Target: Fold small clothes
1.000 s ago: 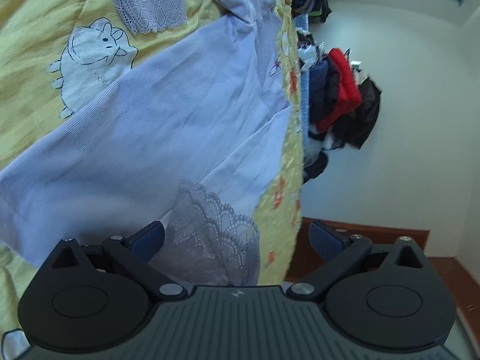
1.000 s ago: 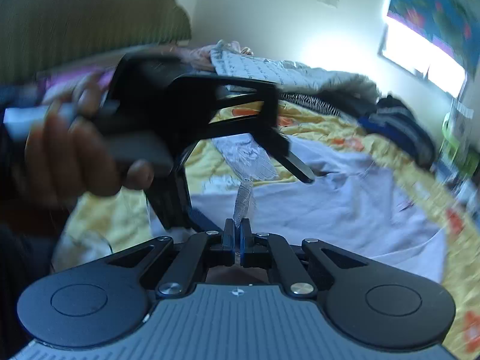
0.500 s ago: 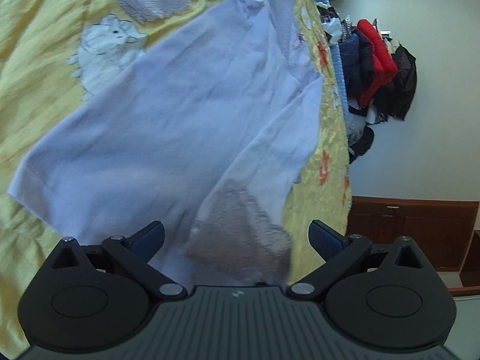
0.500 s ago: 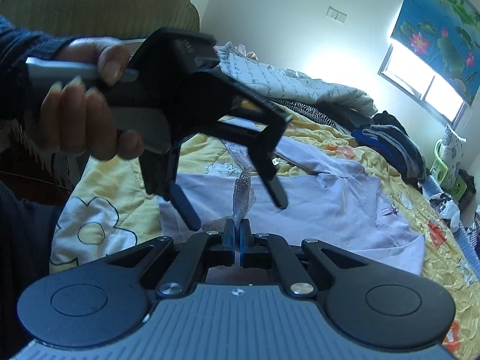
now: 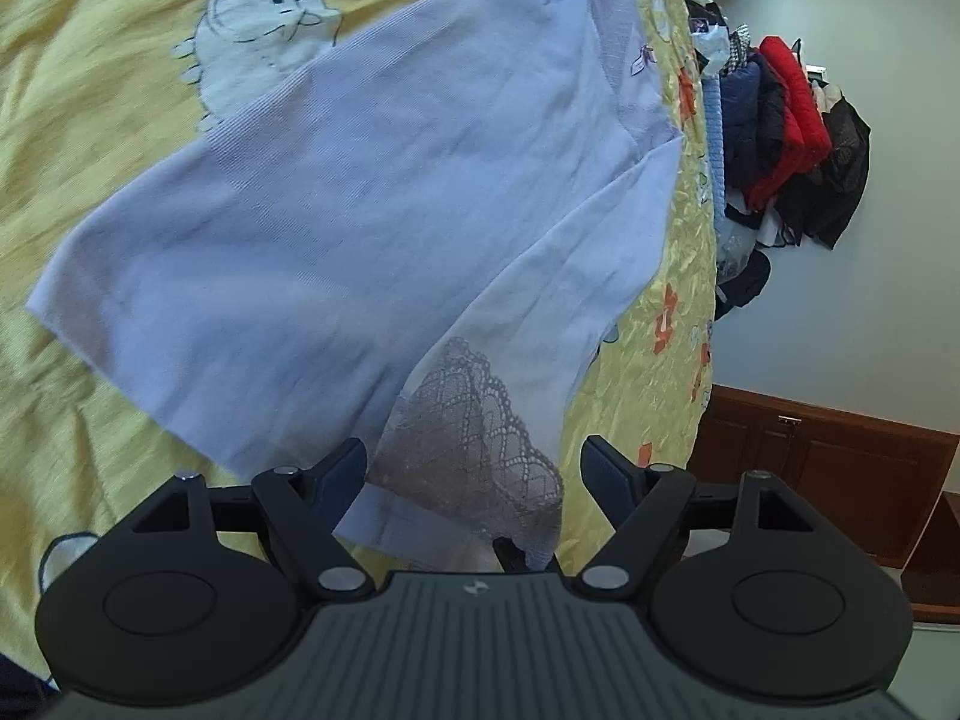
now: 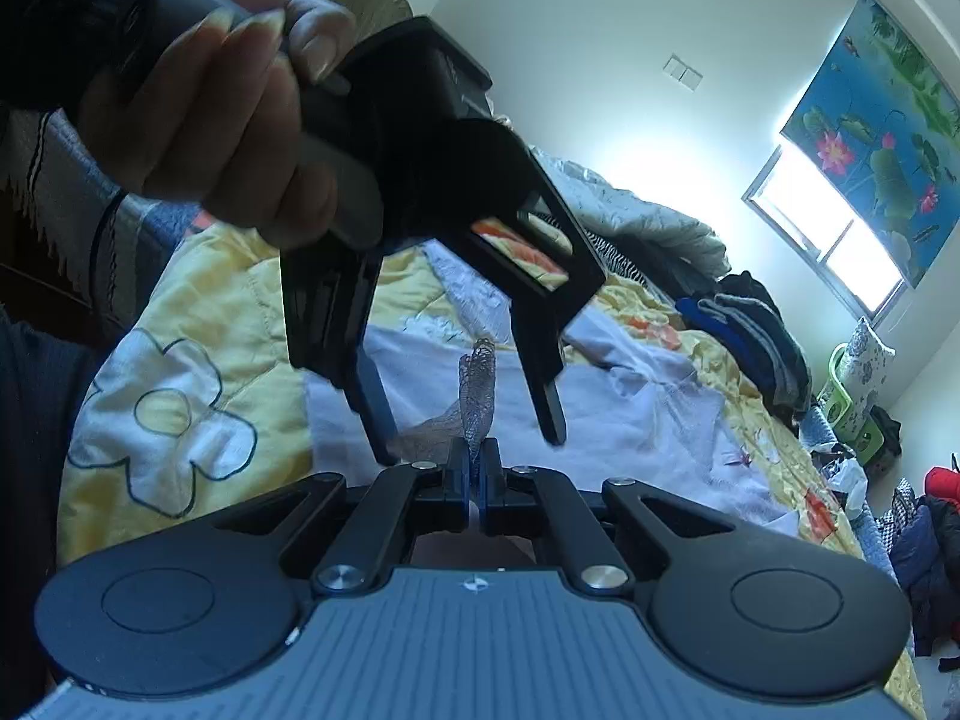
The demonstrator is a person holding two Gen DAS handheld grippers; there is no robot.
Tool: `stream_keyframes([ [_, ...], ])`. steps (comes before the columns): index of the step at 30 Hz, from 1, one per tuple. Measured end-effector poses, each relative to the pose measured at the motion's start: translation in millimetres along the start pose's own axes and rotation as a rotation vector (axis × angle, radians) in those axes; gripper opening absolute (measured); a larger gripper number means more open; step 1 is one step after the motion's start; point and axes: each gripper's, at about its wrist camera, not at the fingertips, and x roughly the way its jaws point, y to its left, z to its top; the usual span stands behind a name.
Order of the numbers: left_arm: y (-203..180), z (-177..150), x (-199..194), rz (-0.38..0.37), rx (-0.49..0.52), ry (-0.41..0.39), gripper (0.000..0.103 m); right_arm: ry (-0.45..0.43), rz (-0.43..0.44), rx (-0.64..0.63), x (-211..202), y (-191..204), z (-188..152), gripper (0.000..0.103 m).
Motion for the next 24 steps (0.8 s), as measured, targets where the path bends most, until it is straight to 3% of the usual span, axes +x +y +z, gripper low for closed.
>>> stream_keyframes([
  [6,-4,-3,-20,0.028,0.025,0.032,0.079,0.002,-0.002,-0.003,2,4,-1,0.005],
  [9,-6,-1,-28,0.017,0.035,-0.007,0.079,0.001,-0.004,-0.018,3,7,-2,0.005],
  [12,-7,3,-19,0.052,0.032,-0.01,0.077,0.001,-0.008,-0.043,3,10,-2,0.005],
  [13,-8,3,-14,0.057,0.046,0.004,0.064,0.006,-0.006,-0.047,3,10,-2,0.005],
  [14,-10,2,-10,0.068,0.063,0.017,0.043,0.008,-0.008,-0.052,3,10,-2,0.005],
  [17,-11,3,-3,0.083,0.084,0.021,0.01,0.006,-0.013,-0.056,1,10,-2,0.005],
  [21,-11,1,-8,0.096,0.103,-0.037,0.003,0.007,-0.015,-0.048,0,9,-3,0.005],
  [24,-33,-12,-23,0.133,0.275,-0.139,0.001,0.011,-0.007,-0.024,2,8,-4,0.01],
])
